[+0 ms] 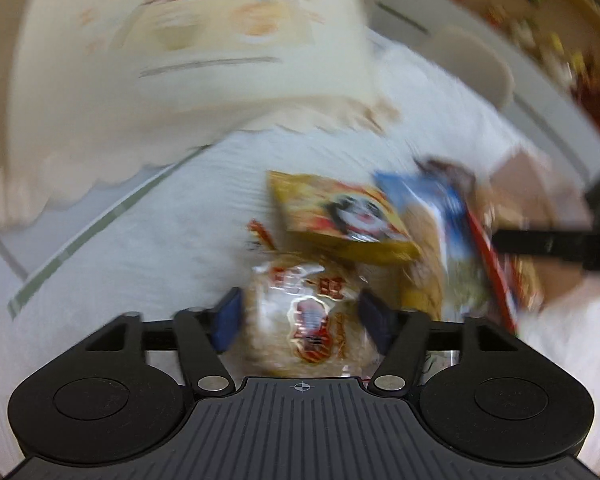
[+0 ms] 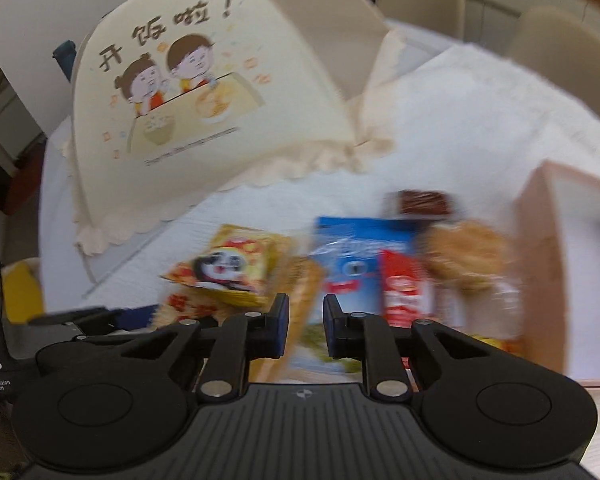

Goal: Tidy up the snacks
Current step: 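Grasp the round rice cracker packet with the left tool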

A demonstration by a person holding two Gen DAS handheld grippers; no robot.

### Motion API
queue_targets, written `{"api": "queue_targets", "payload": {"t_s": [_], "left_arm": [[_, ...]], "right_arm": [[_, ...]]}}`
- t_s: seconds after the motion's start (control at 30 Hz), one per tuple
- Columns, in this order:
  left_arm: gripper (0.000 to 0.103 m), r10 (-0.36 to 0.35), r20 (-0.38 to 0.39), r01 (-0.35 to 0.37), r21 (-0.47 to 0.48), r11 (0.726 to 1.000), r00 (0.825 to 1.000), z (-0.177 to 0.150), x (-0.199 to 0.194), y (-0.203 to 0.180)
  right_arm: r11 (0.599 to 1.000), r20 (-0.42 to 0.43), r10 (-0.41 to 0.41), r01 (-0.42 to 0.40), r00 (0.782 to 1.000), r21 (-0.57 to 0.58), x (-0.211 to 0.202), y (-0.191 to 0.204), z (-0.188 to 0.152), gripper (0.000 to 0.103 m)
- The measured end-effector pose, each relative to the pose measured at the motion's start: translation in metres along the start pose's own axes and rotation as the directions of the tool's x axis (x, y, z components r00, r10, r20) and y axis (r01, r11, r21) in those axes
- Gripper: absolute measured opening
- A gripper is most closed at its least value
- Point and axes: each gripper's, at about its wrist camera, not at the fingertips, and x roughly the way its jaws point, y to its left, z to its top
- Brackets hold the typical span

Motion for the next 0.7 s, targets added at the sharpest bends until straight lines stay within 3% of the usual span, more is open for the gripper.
{"api": "queue_targets", "payload": {"t_s": [0.03, 0.07, 0.13, 0.17, 0.2, 0.27, 0.37, 0.53, 0.7], "left_arm": [[0.078, 0.021, -0.005, -0.020, 0.040, 0.999, 1.000, -0.001, 0.002, -0.007], [0.078, 0.043, -0.006, -0.042, 0.070, 0.997, 0.999, -0.002, 0.003, -0.013], [0.073, 0.031, -0.021, -0.030, 0.047, 0.998, 0.999, -0.007, -0.003, -0.013], [0.070, 0.006, -0.021, -0.006, 0.004, 1.000, 1.000, -0.011, -0.008, -0.007], [0.058, -0.020, -0.016, 0.020, -0.046, 0.999, 1.000, -0.017, -0.015, 0.000], [0.045, -0.065, 0.009, 0.066, -0.153, 0.986, 0.998, -0.031, -0.030, 0.016], [0.040, -0.071, 0.036, 0.078, -0.246, 0.966, 0.997, -0.053, -0.053, 0.031], [0.031, -0.091, 0.066, 0.107, -0.298, 0.948, 0.994, -0.080, -0.079, 0.032], [0.030, -0.112, 0.062, 0.125, -0.306, 0.944, 0.992, -0.090, -0.087, 0.024]], "right_arm": [[1.000, 0.007, -0.007, 0.008, 1.000, -0.003, -0.003, -0.004, -0.001, 0.029], [1.000, 0.010, -0.008, 0.008, 1.000, -0.004, -0.004, -0.007, -0.001, 0.047], [1.000, 0.028, 0.005, -0.005, 1.000, -0.005, -0.007, -0.009, -0.002, 0.071], [1.000, 0.043, 0.008, -0.008, 0.999, -0.012, -0.008, -0.007, -0.001, 0.074], [1.000, 0.053, 0.008, -0.007, 0.999, -0.023, -0.009, -0.003, 0.001, 0.074], [0.999, 0.061, 0.014, -0.011, 0.998, -0.044, -0.005, 0.008, 0.007, 0.077], [0.995, 0.036, 0.073, -0.070, 0.997, -0.067, 0.014, 0.033, 0.020, 0.090], [0.989, -0.137, 0.114, -0.127, 0.984, -0.083, 0.082, 0.073, 0.035, 0.090], [0.961, -0.112, -0.043, 0.011, 0.993, -0.277, 0.116, 0.117, 0.026, 0.093]]}}
